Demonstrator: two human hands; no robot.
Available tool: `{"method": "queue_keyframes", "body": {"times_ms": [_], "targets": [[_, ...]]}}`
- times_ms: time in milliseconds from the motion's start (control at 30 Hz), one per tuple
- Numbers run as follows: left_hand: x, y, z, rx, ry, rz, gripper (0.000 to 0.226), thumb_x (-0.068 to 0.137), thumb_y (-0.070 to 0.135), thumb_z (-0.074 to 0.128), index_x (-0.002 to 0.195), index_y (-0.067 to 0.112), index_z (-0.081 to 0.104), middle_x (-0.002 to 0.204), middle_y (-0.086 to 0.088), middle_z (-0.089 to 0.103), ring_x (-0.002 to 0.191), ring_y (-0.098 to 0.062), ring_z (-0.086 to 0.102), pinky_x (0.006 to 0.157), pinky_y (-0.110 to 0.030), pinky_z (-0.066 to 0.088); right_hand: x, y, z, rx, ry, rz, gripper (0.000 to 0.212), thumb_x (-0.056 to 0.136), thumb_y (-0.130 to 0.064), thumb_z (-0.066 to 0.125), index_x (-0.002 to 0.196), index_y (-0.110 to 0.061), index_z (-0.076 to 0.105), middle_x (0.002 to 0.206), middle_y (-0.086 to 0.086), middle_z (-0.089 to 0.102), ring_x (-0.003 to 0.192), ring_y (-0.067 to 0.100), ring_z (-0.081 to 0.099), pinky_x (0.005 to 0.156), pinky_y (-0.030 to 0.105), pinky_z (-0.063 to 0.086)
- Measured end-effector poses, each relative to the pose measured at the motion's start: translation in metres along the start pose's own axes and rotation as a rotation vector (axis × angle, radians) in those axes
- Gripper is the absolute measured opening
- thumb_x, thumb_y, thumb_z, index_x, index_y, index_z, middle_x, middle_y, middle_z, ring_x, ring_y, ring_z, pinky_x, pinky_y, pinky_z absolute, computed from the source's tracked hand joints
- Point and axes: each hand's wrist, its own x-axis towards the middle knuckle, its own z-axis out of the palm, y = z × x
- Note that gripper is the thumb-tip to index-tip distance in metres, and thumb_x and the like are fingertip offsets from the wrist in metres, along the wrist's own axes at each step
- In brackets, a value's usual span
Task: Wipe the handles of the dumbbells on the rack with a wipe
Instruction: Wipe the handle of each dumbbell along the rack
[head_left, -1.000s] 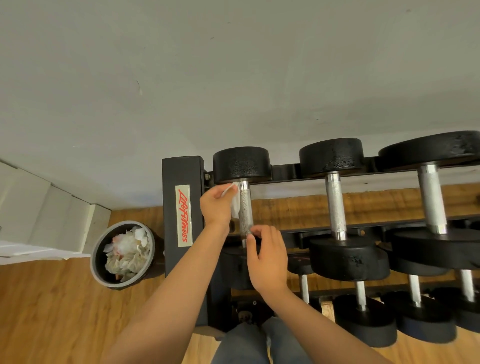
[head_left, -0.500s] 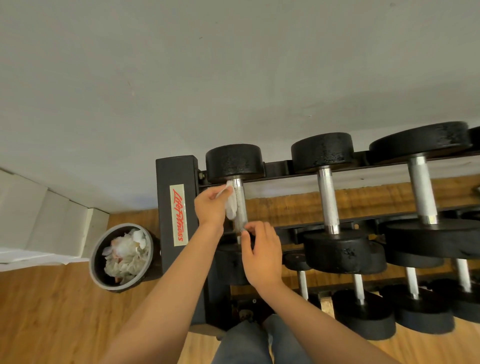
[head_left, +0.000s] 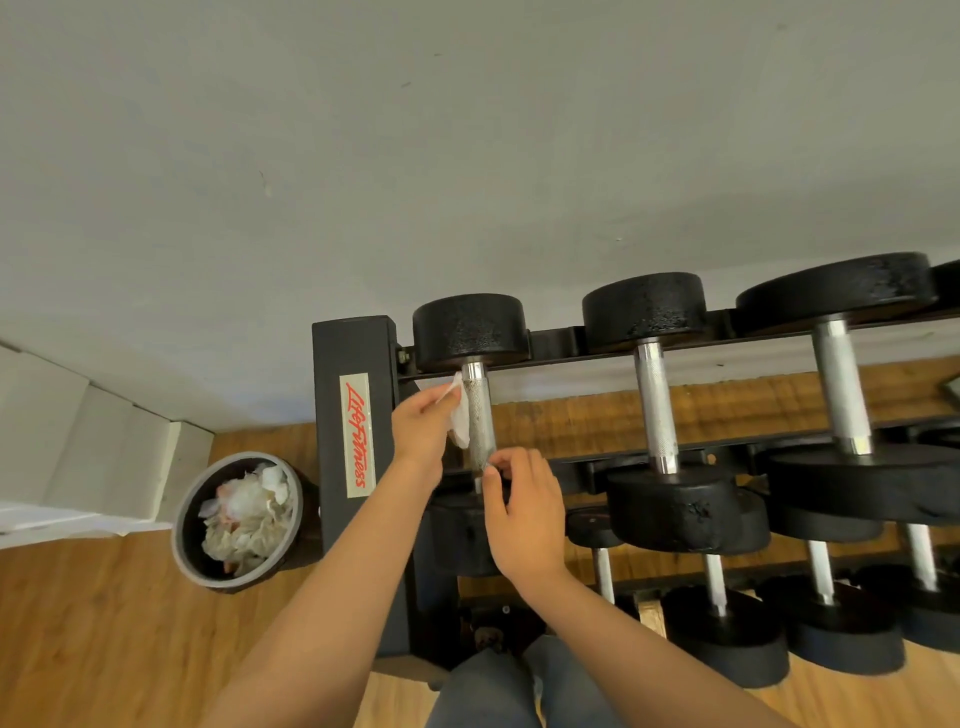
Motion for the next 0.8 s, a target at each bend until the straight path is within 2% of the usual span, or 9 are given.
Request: {"method": "queue_keyframes", "body": {"times_ms": [167,300,333,400,467,633,800], "targets": [[0.003,-0.003,-0.01,0.077,-0.074,0.012,0.011,0.092,0.012,0.064,0.092,0.019,0.072,0.108,-0.01,0.07,0.109,-0.027,0.063,0.101,-0.042,0.049,0.0,-0.001,-0.001,0.002,0.006,-0.002,0.036,0.092,-0.045,0.032,0.101,-0.022,0.059,0.097,-0.011,0.056,0.09,0.006,0.052,0.082,0.027,0.045],[0.018,0.008,0.004,-0.067,-0.005,-0.068,0.012,0.091,0.011,0.065,0.089,0.022,0.071,0.115,-0.01,0.067,0.114,-0.027,0.059,0.105,-0.043,0.045,0.0,-0.001,-0.001,0.007,0.011,-0.004,0.035,0.091,-0.044,0.033,0.1,-0.023,0.059,0.096,-0.012,0.056,0.09,0.005,0.052,0.082,0.028,0.047],[0.019,0.008,0.006,-0.108,0.001,-0.082,0.011,0.091,0.011,0.064,0.092,0.02,0.071,0.114,-0.009,0.067,0.112,-0.026,0.06,0.102,-0.042,0.047,0.0,-0.001,-0.001,0.011,0.016,-0.006,0.034,0.091,-0.044,0.033,0.1,-0.023,0.059,0.096,-0.012,0.055,0.09,0.005,0.053,0.082,0.028,0.047],[0.015,0.004,0.006,-0.187,-0.037,-0.112,0.014,0.094,0.011,0.061,0.104,0.012,0.07,0.104,-0.007,0.068,0.098,-0.021,0.064,0.085,-0.034,0.053,0.0,-0.001,0.0,0.015,0.017,-0.007,0.032,0.092,-0.043,0.034,0.1,-0.023,0.058,0.095,-0.012,0.054,0.089,0.006,0.053,0.08,0.029,0.048],[0.009,-0.001,0.002,-0.176,-0.105,-0.121,0.014,0.095,0.011,0.059,0.104,0.012,0.07,0.097,-0.005,0.069,0.089,-0.017,0.064,0.073,-0.028,0.052,0.001,0.0,0.001,0.018,0.02,-0.007,0.031,0.092,-0.043,0.035,0.1,-0.023,0.058,0.095,-0.013,0.054,0.089,0.006,0.053,0.08,0.03,0.049],[0.015,-0.008,-0.012,-0.086,-0.258,-0.117,0.014,0.096,0.013,0.058,0.099,0.014,0.071,0.101,-0.009,0.069,0.093,-0.02,0.064,0.079,-0.032,0.053,0.0,-0.001,0.0,0.025,0.02,0.002,0.031,0.092,-0.043,0.035,0.1,-0.025,0.058,0.095,-0.015,0.053,0.09,0.003,0.052,0.081,0.029,0.049],[0.029,0.004,0.0,-0.238,-0.159,-0.185,0.018,0.092,0.01,0.062,0.108,0.009,0.069,0.111,-0.014,0.067,0.095,-0.025,0.064,0.078,-0.036,0.055,-0.001,-0.001,-0.001,0.031,0.017,0.015,0.029,0.091,-0.044,0.035,0.1,-0.026,0.056,0.095,-0.015,0.054,0.09,0.002,0.052,0.081,0.029,0.049]]}}
